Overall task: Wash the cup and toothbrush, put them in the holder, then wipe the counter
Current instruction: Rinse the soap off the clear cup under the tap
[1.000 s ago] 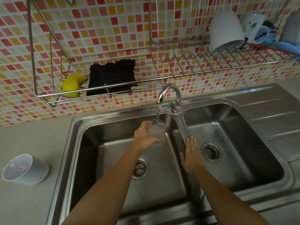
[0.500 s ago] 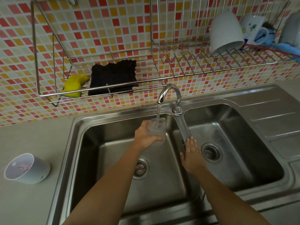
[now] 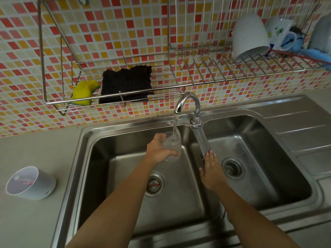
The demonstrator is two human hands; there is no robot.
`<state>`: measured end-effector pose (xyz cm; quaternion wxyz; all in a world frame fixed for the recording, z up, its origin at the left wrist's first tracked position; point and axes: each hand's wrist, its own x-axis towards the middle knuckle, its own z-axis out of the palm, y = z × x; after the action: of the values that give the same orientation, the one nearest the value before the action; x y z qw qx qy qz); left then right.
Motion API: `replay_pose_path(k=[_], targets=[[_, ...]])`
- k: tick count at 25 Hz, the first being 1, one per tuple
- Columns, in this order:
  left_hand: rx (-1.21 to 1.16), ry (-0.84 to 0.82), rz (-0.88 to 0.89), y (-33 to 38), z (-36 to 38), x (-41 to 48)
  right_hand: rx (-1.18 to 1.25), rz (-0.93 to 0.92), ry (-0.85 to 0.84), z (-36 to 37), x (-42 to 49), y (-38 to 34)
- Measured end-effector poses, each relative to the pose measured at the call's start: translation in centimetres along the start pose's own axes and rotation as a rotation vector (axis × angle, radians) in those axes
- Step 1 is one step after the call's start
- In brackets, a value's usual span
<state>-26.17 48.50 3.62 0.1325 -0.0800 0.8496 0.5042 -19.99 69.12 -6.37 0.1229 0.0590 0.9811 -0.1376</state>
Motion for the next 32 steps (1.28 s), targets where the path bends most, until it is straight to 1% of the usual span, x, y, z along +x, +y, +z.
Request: replay_pose_path(k=[4, 11, 16, 18, 21, 23, 25, 27, 29, 31, 32], targets=[[-0.036, 0.02, -0.02, -0.5, -0.2, 0.0, -0.008, -0.003, 0.012, 0.0, -0.1, 0.0], [-0.084, 0.036, 0.0, -0.3, 0.1, 0.0, -0.012, -0.006, 0.03, 0.4, 0.1, 0.3], [-0.173, -0.012, 0.009, -3.4, -0.6, -1.3, -0.025, -0.009, 0.08, 1.0, 0.2, 0.4], [-0.177, -0.017, -0.011, -5.4, -0.7, -1.9, 0.033, 0.006, 0.145, 1.0, 0.2, 0.1], [-0.189, -0.008, -0.068, -8.1, -1.0, -3.1, 0.242, 0.05, 0.277, 0.0, 1.0, -1.1], [-0.189, -0.005, -0.086, -9.1, -1.4, -3.8, 0.347, 0.016, 0.304, -1.5, 3.3, -2.5], [-0.207, -0.013, -0.091, -9.5, -1.9, -4.2, 0.352, -0.082, 0.304, -3.7, 6.4, -4.2], [-0.224, -0.02, -0.087, -9.3, -2.5, -4.4, 0.293, -0.171, 0.292, -5.6, 9.6, -5.6], [-0.23, -0.02, -0.085, -9.2, -2.8, -4.1, 0.143, -0.235, 0.188, -6.6, 12.6, -6.3], [-0.248, -0.019, -0.079, -9.1, -2.9, -3.8, 0.013, -0.202, 0.076, -7.0, 14.3, -6.2], [-0.245, -0.014, -0.076, -9.1, -2.9, -3.7, 0.011, -0.175, 0.077, -7.3, 14.6, -5.8]])
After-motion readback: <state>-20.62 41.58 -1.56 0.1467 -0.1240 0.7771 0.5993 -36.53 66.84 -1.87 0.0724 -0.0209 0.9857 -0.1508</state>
